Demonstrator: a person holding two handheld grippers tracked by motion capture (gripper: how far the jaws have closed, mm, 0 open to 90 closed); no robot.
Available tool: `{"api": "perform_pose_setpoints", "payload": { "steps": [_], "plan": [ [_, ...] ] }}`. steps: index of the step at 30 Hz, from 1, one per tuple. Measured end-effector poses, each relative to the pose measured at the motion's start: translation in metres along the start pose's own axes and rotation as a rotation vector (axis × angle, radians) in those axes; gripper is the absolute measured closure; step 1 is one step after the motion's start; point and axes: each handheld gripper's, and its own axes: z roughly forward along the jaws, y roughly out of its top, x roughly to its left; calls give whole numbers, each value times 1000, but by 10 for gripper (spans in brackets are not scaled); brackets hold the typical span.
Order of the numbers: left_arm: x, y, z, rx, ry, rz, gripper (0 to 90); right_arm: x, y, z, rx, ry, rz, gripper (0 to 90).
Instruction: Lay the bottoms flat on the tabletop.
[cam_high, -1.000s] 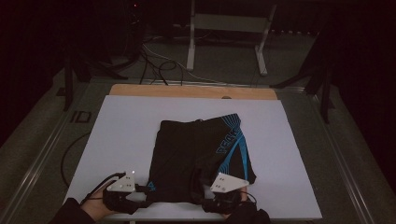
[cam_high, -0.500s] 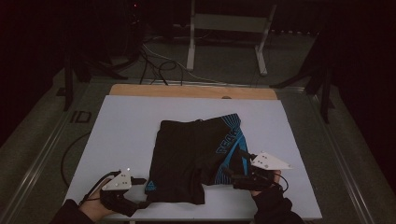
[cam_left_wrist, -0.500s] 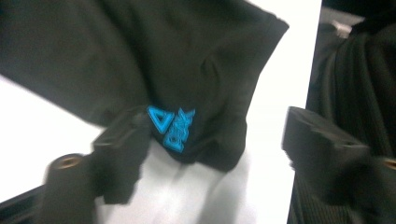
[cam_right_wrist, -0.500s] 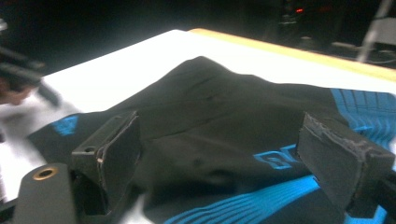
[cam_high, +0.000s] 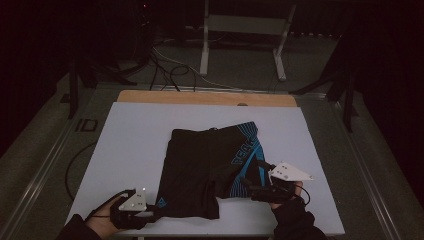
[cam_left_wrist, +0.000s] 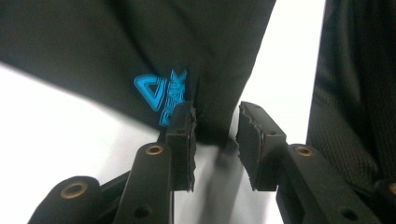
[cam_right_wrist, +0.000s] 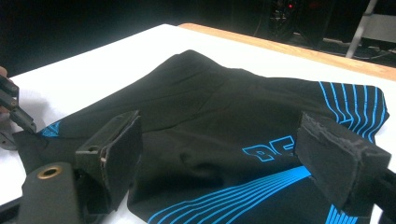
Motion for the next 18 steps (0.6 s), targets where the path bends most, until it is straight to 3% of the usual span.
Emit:
{"api": "perform_pose_setpoints", "payload": {
  "steps": [3, 5, 7, 8, 9, 10, 12, 13, 16, 17, 18],
  "plan": [
    [-2, 0, 0, 6, 4, 8, 648, 0, 0, 0, 0, 1, 0, 164],
    [-6, 1, -1, 3, 5, 28, 568, 0, 1, -1, -1, 4, 2, 164],
    [-9, 2, -4, -54, 18, 48, 525, 0, 1, -1, -1, 7, 3, 164],
    [-9, 2, -4, -54, 18, 48, 517, 0, 1, -1, -1, 7, 3, 164],
    [-8, 3, -10, -110, 28, 43, 517, 0, 1, -1, -1, 7, 3, 165],
    [-5, 4, -17, -184, 13, 32, 588, 0, 1, -1, -2, 14, 4, 164],
    [-4, 4, -20, -208, 17, 28, 663, 1, 1, -1, -1, 16, 4, 165],
    [-1, 4, -22, -228, 46, -5, 747, 0, 1, -1, -1, 18, 4, 165],
    [2, 4, -19, -224, 57, -31, 895, 1, 1, -1, 0, 18, 5, 185],
    [2, 4, -16, -222, 64, -31, 898, 1, 1, 0, 2, 20, 7, 185],
    [3, 6, -10, -194, 42, -31, 900, 1, 0, 0, 4, 21, 4, 185]
  ]
}}
